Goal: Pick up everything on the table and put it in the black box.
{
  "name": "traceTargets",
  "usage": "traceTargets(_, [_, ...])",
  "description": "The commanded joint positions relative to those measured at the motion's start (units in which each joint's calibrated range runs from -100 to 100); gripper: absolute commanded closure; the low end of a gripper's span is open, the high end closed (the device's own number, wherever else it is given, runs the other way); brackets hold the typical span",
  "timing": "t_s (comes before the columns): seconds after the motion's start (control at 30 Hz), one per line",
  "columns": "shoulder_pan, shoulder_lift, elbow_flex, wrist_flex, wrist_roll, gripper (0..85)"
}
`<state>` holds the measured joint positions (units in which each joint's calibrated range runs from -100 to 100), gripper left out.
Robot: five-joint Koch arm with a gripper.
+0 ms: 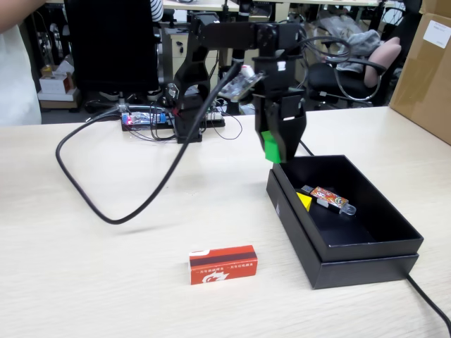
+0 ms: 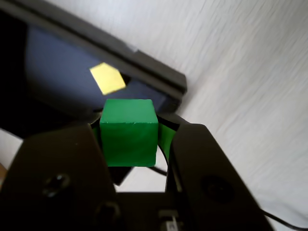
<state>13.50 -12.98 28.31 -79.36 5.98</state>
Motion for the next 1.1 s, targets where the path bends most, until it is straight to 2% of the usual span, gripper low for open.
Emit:
traceTargets(0.0, [2.44,2.48,10.4,-0.77,1.17,76.3])
traceTargets(0.1, [3.47,12.93,18.38,-0.77,2.05,76.3])
traceTargets(0.4, [1.51,30.6,21.55,0.01,2.0,76.3])
traceTargets(0.73, [2.15,32.66,21.1,0.01,2.05,75.3])
traceTargets(0.87, [2.69,32.55,19.83,-0.08,2.05,54.7])
traceTargets(1.07, [2.98,30.71,19.65,-0.34,2.0,49.5])
